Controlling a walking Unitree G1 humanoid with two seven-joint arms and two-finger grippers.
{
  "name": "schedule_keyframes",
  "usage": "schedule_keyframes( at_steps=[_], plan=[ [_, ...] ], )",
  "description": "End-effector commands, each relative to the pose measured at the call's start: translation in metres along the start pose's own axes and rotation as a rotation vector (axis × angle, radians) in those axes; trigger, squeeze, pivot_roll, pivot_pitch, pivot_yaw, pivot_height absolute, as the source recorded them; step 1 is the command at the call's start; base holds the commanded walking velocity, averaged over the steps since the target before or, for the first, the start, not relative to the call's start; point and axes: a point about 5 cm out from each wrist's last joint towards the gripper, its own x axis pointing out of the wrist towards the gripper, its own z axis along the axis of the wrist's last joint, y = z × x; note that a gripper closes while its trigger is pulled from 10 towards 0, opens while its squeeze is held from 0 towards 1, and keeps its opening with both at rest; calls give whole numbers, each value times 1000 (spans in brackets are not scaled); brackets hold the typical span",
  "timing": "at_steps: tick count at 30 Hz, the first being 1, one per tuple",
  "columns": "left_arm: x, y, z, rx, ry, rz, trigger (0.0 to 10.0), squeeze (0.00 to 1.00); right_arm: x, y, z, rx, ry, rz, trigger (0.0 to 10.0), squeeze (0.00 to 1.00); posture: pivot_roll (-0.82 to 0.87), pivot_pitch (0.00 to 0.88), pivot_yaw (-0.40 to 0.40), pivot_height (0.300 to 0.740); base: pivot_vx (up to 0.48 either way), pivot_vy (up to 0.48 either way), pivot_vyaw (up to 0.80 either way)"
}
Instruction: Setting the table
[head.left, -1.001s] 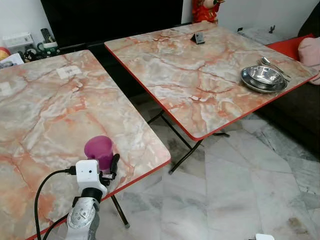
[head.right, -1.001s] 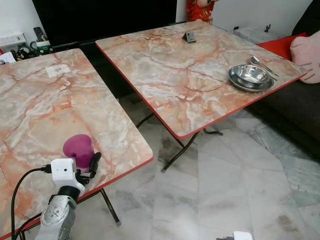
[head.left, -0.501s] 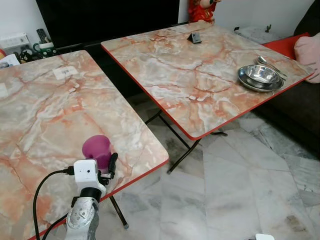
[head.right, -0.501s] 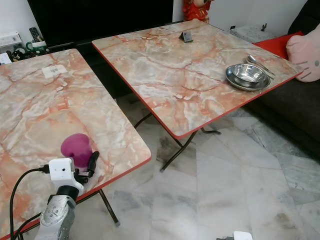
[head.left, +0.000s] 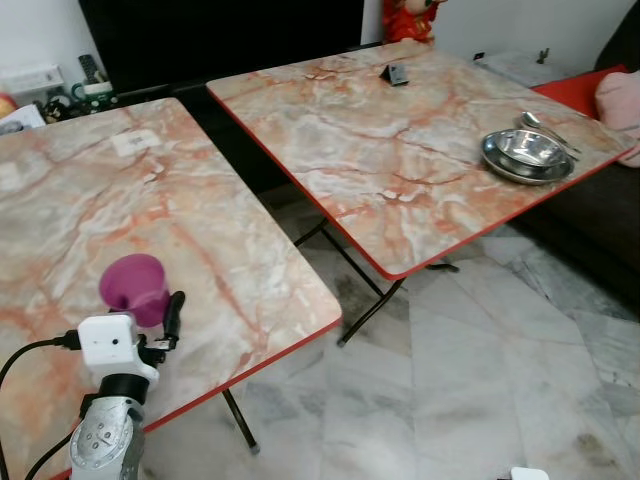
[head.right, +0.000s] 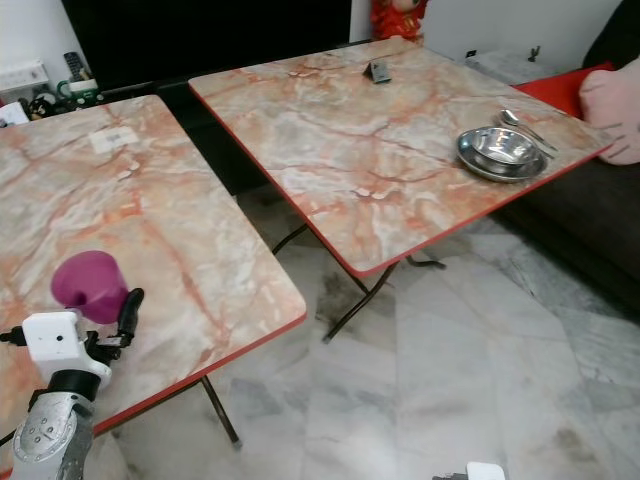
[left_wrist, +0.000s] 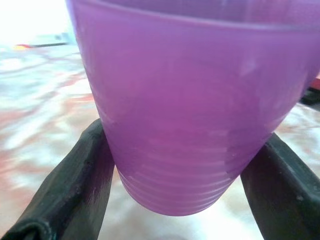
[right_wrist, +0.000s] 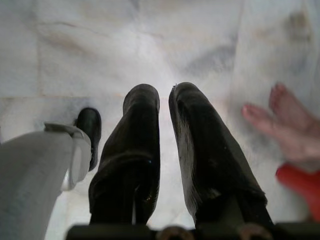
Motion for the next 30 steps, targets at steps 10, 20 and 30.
schedule_keyframes(
  at_steps=[10, 20, 30],
  plan=[
    [-3, 3, 6, -34, 19, 24, 10000, 0, 0, 1, -1, -11, -5, -3, 10000, 0, 80, 85, -26, 740, 0, 0, 800],
    [-8, 5, 3, -29, 42, 31, 10000, 0, 0, 1, -2, -8, -3, -6, 10000, 0, 82, 72, -23, 740, 0, 0, 800],
    [-12, 10, 1, -23, 61, 50, 10000, 0, 0, 1, -1, -9, -8, -8, 10000, 0, 91, 81, -28, 740, 0, 0, 800]
  ],
)
